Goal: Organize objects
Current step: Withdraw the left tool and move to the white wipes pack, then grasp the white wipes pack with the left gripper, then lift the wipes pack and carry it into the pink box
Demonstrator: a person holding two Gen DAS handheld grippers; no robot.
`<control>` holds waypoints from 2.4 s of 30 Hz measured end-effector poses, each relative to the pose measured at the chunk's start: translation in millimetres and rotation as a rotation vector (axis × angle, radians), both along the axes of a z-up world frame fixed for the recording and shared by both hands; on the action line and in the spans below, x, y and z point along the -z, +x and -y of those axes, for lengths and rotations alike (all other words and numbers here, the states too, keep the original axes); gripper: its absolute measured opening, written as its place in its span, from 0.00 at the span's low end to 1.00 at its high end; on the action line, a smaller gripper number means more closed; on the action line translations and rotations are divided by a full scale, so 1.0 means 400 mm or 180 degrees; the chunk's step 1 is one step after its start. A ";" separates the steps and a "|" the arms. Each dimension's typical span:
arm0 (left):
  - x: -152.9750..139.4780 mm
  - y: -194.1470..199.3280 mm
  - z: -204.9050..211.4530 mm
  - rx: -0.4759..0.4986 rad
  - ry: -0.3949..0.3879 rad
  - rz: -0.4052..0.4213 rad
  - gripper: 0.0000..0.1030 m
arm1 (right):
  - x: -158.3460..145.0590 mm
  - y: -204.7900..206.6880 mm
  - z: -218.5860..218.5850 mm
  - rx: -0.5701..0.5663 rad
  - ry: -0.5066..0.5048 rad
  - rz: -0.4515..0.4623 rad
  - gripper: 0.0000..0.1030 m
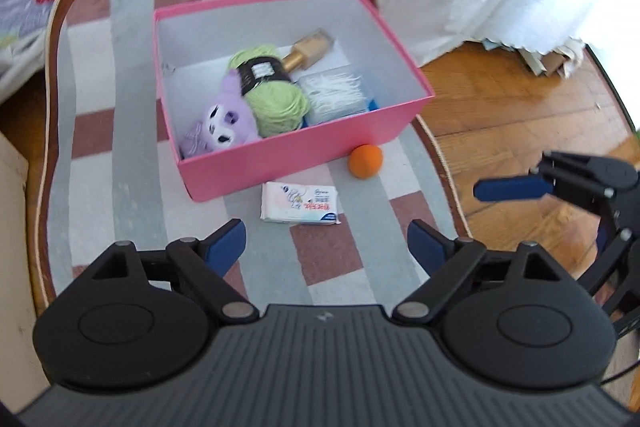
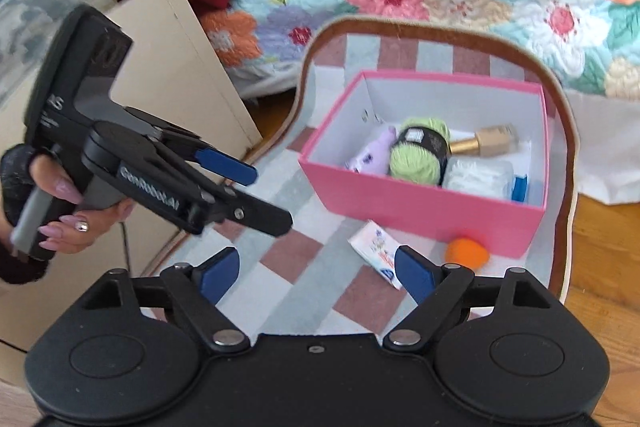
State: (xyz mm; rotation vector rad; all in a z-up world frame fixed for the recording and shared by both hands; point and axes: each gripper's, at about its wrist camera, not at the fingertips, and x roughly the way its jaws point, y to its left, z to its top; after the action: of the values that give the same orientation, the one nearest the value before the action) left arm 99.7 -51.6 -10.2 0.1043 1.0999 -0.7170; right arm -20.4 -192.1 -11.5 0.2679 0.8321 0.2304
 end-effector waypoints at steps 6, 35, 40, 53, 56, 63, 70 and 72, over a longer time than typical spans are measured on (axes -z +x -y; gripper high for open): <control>0.093 0.008 -0.018 -0.0060 0.0108 0.0102 0.86 | 0.094 0.037 -0.038 0.0114 -0.0172 -0.0274 0.85; 0.387 0.123 0.036 -0.0613 -0.0247 -0.0016 0.58 | 0.398 0.182 -0.008 0.0226 -0.0344 -0.0403 0.52; 0.386 0.089 0.025 -0.0573 -0.0497 -0.0177 0.46 | 0.402 0.168 -0.024 0.0104 -0.0417 -0.0331 0.52; 0.399 0.075 -0.017 -0.0819 -0.0485 -0.0573 0.45 | 0.393 0.137 -0.024 0.0059 -0.0426 -0.0459 0.64; 0.411 0.084 -0.024 -0.0846 -0.0635 -0.0611 0.31 | 0.409 0.143 -0.022 0.0066 -0.0360 -0.0421 0.64; 0.362 0.061 0.012 -0.0824 -0.0451 -0.0607 0.30 | 0.405 0.134 -0.086 -0.0124 -0.0901 -0.0398 0.59; 0.247 0.019 -0.010 -0.0746 -0.0600 -0.0488 0.30 | 0.302 0.111 -0.083 0.0129 -0.0680 -0.0348 0.71; 0.215 0.009 -0.020 -0.0724 -0.0656 -0.0413 0.31 | 0.271 0.099 -0.083 0.0177 -0.0595 -0.0273 0.72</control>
State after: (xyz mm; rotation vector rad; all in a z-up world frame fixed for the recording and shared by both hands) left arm 103.4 -43.8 -96.2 -0.2427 1.1333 -0.6341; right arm 19.2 -158.7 -119.9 0.1258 0.9233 0.0886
